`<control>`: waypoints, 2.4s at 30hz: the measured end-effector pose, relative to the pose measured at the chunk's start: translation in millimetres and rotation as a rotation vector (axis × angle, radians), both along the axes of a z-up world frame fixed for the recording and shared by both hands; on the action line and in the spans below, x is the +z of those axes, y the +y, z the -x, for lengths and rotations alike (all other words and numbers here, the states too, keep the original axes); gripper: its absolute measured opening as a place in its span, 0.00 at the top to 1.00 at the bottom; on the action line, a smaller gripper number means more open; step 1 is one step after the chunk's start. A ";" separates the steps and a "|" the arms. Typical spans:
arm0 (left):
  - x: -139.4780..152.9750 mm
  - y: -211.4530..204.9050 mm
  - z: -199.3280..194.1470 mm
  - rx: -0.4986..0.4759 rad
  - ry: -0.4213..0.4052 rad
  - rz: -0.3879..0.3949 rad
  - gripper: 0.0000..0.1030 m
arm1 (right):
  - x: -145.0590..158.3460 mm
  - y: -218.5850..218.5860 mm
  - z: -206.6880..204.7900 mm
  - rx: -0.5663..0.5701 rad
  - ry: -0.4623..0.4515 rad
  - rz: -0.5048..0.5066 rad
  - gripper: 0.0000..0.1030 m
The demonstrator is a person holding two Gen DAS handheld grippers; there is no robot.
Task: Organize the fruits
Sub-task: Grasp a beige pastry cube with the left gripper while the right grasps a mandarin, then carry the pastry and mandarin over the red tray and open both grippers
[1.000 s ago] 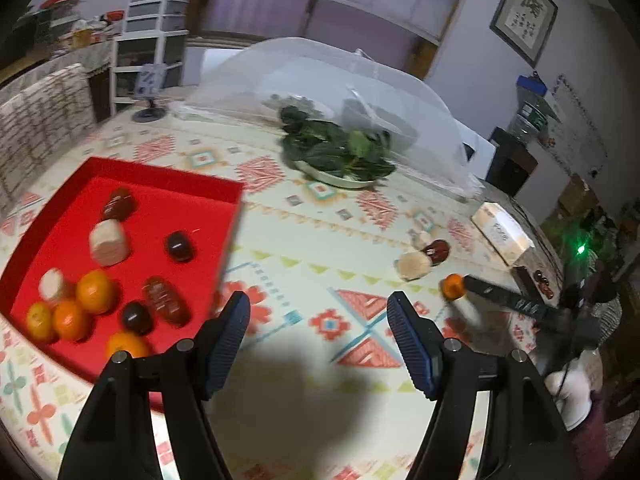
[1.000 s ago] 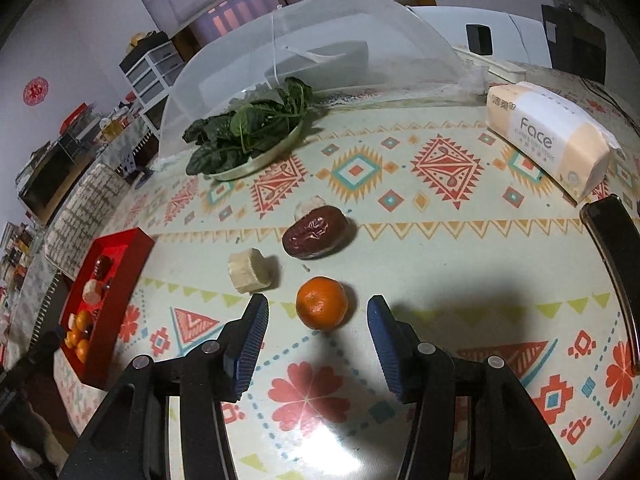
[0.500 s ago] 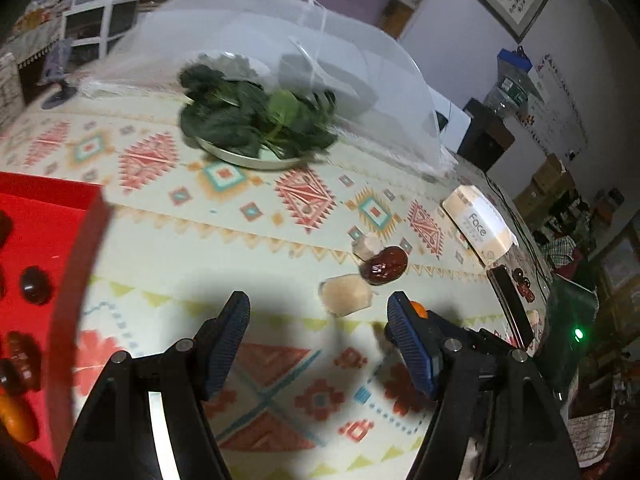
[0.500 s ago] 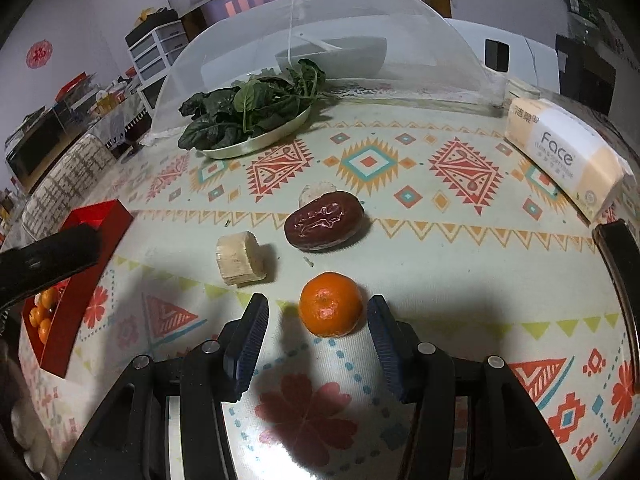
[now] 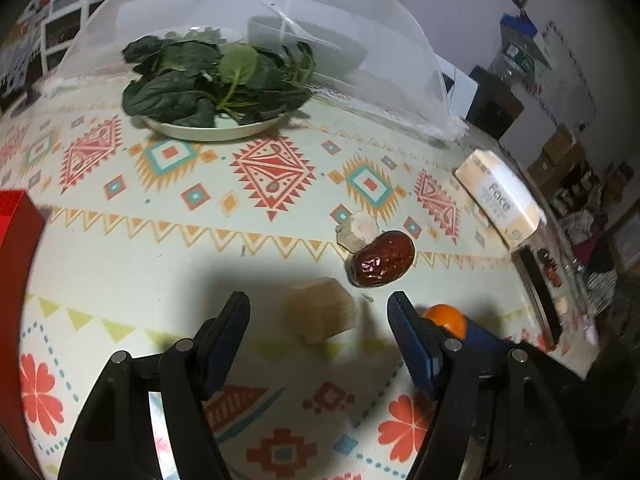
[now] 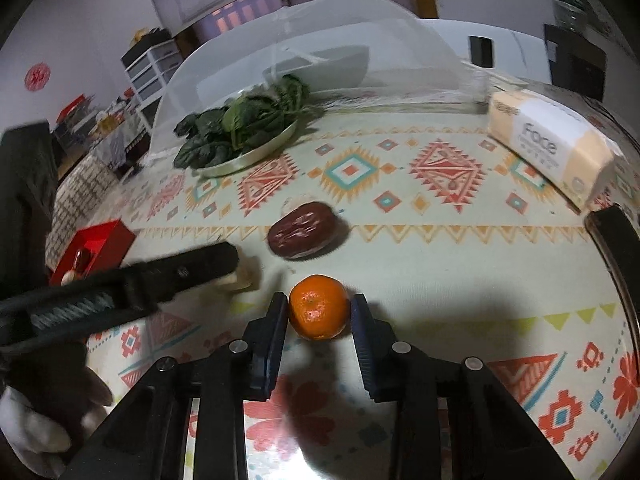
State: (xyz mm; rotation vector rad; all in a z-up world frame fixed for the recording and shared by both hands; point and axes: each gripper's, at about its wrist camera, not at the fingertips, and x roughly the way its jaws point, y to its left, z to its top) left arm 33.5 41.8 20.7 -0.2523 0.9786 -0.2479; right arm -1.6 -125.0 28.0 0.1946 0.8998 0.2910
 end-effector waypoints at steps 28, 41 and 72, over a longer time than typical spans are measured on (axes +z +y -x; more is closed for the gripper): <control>48.0 87.8 84.6 0.192 -0.168 0.001 0.77 | 2.5 -8.9 1.4 -0.063 -0.059 0.005 0.66; 66.1 236.1 160.8 0.467 -0.235 0.038 0.77 | 16.6 29.5 19.1 0.005 -0.047 0.017 0.66; 20.3 374.9 97.6 0.567 -0.052 -0.011 0.77 | 9.9 351.8 -31.2 0.541 0.119 -0.037 0.66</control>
